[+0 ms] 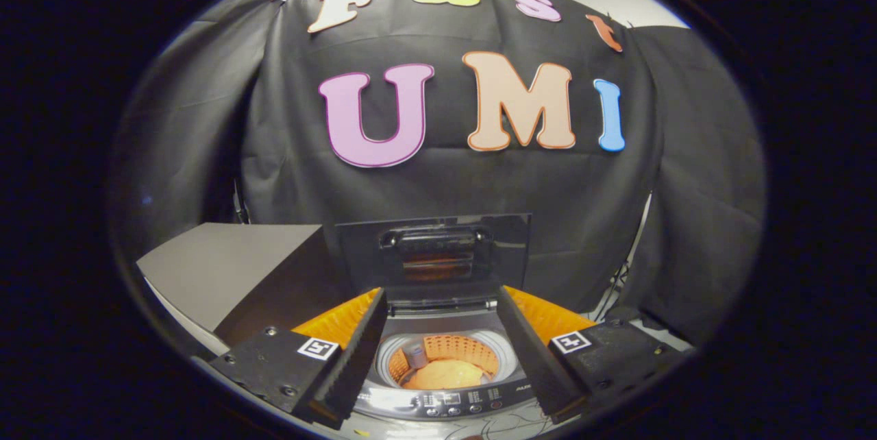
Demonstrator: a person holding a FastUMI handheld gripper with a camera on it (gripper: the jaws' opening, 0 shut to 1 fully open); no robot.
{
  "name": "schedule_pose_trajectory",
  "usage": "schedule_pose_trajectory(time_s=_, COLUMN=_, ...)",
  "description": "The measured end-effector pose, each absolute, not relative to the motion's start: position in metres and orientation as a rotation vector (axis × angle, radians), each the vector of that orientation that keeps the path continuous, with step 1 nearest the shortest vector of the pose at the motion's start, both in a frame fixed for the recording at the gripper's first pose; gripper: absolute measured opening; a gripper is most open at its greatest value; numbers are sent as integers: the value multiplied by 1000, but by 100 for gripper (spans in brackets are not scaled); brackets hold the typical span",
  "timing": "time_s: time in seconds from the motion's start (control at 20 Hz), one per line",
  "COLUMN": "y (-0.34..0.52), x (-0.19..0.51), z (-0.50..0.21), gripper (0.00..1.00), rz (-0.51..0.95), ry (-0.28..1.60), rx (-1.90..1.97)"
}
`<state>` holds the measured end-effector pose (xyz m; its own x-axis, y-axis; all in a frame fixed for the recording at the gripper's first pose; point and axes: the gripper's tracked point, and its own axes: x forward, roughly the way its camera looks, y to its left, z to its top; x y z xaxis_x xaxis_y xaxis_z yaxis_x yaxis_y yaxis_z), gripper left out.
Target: Put the clothes into the washing machine and then close the washing machine lid.
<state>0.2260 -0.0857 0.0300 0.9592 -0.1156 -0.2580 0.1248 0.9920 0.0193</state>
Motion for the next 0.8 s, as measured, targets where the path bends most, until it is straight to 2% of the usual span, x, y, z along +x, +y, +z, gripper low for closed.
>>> schedule_pose_trajectory(time_s=0.65, y=-95, x=331, z=73, gripper=97, rz=-93, ry=106, rx=6)
schedule_pose_trajectory(time_s=0.8, y=-95, x=367, z=78, gripper=97, rz=-130, ry=63, rx=-32)
